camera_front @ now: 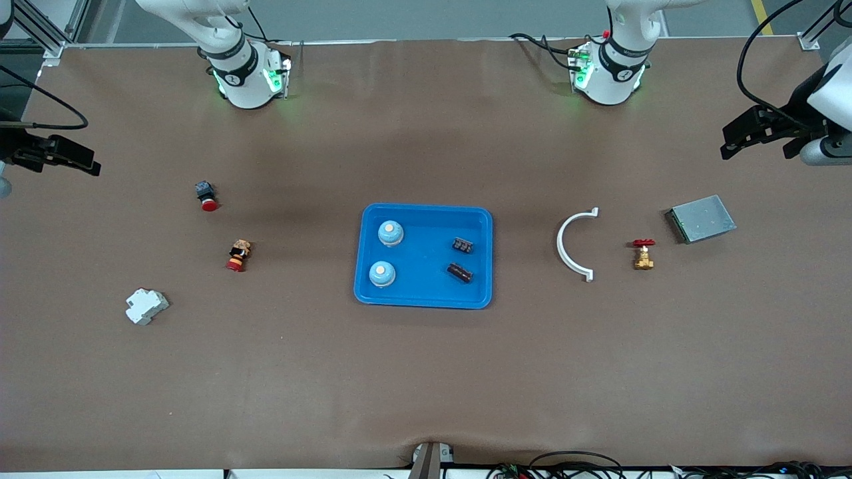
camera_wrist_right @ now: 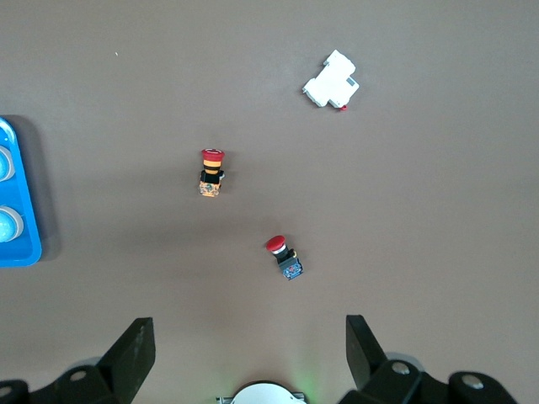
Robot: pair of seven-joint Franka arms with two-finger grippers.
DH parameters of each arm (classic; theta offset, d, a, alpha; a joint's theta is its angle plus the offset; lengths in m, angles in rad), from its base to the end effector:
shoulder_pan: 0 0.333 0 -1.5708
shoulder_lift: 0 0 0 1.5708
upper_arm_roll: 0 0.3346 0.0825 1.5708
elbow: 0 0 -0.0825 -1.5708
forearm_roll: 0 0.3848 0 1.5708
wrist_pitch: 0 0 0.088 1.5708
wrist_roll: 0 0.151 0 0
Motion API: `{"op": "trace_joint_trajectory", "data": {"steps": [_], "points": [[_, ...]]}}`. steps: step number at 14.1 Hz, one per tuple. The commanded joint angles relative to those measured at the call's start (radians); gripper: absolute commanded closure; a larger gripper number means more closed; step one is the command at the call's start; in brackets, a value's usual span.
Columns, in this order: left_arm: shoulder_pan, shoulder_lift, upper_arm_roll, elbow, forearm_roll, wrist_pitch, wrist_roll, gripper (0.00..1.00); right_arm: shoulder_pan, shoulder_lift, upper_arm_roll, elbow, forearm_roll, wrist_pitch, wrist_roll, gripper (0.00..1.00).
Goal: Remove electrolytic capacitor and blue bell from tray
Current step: 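Reach the left and right grippers toward the blue tray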
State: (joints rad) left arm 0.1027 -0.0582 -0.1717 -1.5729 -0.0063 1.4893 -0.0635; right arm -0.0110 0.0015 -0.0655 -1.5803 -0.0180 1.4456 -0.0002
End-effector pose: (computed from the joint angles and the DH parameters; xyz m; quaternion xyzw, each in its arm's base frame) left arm 0.5253 -0.0400 0.6221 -0.9999 0.0028 0.0130 0.0027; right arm 0.5336 -0.0438 0.5842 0.9969 -0.0386 -0.0683 0.0064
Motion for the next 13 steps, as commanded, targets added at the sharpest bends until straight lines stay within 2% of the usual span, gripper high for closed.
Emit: {"op": "trace_joint_trajectory", "data": {"steps": [1, 4, 6, 9, 11, 13], "points": [[0.002, 0.009, 0.0, 0.016, -0.007, -0.017, -0.015, 0.0, -0.004, -0.032, 0.007, -0.026, 0.015, 0.006, 0.019, 0.0], [0.005, 0.023, 0.006, 0.02, 0.025, -0.015, -0.012, 0.0, -0.004, -0.031, 0.006, -0.027, 0.015, 0.007, 0.019, 0.0], [0.0, 0.067, 0.008, 0.059, 0.026, -0.015, 0.002, 0.0, -0.003, -0.032, 0.007, -0.027, 0.015, 0.006, 0.019, 0.0], [0.002, 0.128, 0.001, 0.053, 0.026, 0.009, -0.004, 0.0, -0.001, -0.031, 0.007, -0.027, 0.015, 0.006, 0.02, 0.0], [-0.007, 0.146, -0.002, -0.01, 0.026, 0.067, -0.024, 0.0, 0.019, -0.031, 0.007, -0.027, 0.013, 0.003, 0.057, 0.0], [-0.027, 0.152, -0.011, -0.116, 0.014, 0.182, -0.108, 0.0, 0.057, -0.031, 0.007, -0.027, 0.015, 0.002, 0.12, 0.0]]}}
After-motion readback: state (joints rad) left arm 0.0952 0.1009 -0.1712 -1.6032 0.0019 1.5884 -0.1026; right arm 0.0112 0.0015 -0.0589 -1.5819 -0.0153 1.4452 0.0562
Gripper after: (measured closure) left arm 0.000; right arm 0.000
